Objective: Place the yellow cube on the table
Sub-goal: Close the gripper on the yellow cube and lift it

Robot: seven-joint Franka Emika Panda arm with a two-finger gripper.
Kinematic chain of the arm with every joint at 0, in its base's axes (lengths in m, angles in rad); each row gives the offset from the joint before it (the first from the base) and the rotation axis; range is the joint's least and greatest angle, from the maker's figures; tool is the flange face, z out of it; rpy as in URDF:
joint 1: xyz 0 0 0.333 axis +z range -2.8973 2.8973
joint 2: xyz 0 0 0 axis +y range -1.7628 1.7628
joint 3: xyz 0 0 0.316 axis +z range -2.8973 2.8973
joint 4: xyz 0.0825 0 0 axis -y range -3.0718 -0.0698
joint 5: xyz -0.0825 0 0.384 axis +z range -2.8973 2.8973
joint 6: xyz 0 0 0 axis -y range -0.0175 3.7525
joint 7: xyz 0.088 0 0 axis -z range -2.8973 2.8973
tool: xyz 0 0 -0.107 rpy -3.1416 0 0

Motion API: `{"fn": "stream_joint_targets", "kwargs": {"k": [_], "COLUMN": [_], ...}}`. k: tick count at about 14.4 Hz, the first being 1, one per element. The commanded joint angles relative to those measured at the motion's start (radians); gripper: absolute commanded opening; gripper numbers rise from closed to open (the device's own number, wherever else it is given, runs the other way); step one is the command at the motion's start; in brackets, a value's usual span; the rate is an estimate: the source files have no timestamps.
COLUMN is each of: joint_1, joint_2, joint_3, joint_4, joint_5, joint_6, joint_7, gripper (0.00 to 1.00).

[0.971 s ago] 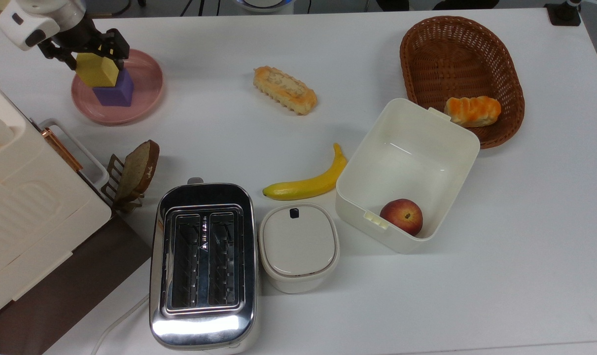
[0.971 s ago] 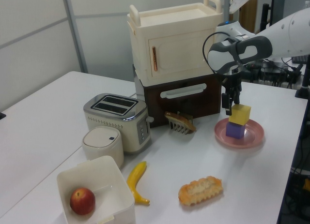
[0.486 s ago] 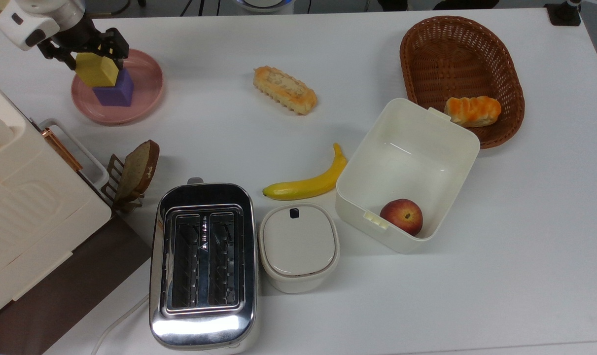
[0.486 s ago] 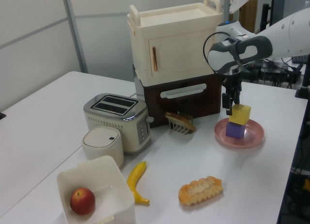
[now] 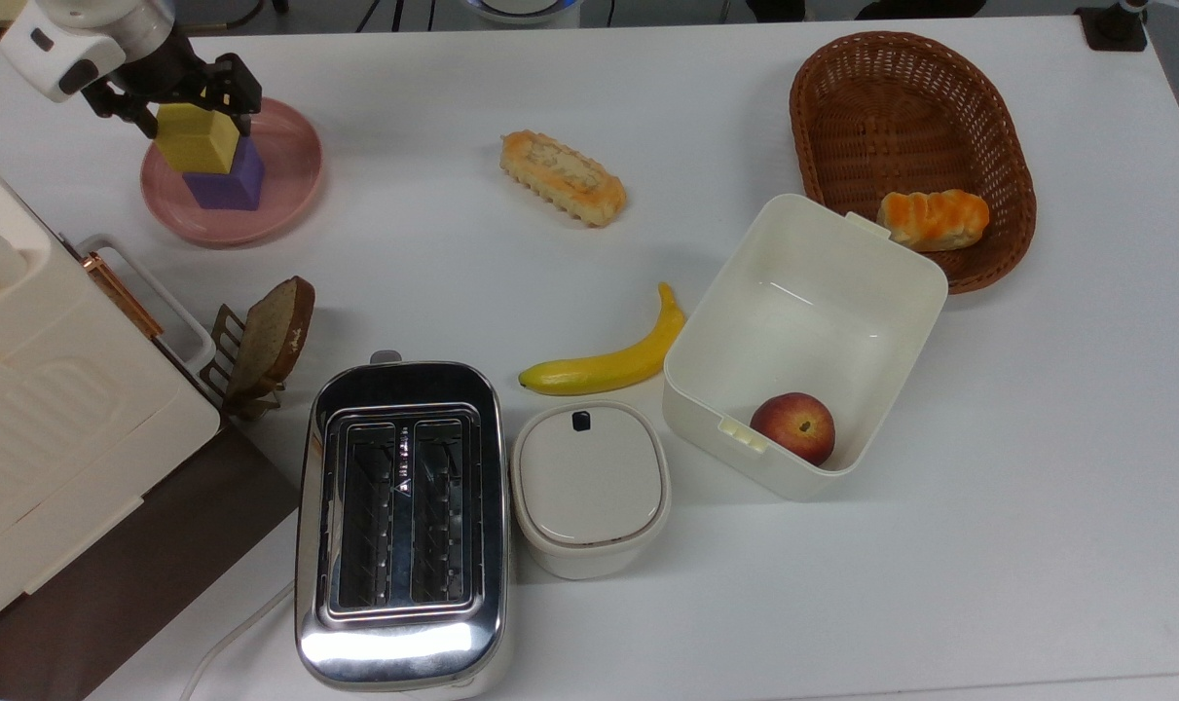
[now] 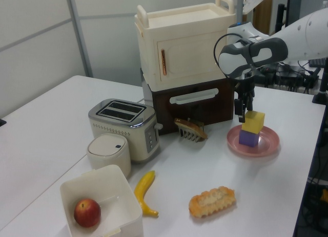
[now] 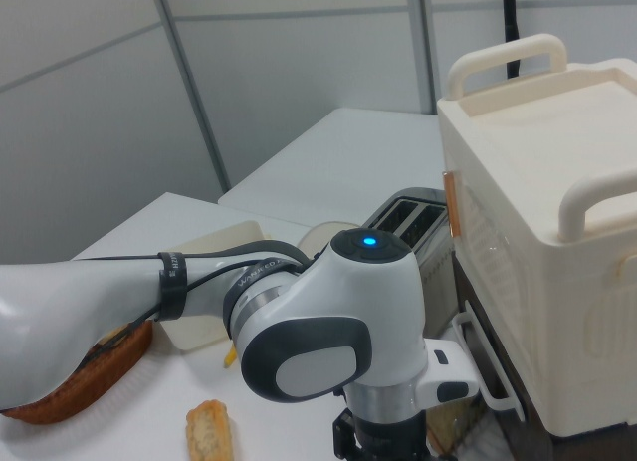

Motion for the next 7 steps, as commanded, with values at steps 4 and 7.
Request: {"fn": "stream_joint_targets", "kwargs": {"k": [4,7], "joint_1": [-0.002,-0.005], "joint_2": [-0.042,-0.042], "joint_3": [-0.008,-0.014], "joint_4": [0.017,0.034], "joint_5": [0.011,0.008], "joint_6": [-0.072,-0.092], "joint_7": [-0.038,-0.052], "gripper": [1.00,1.00]}}
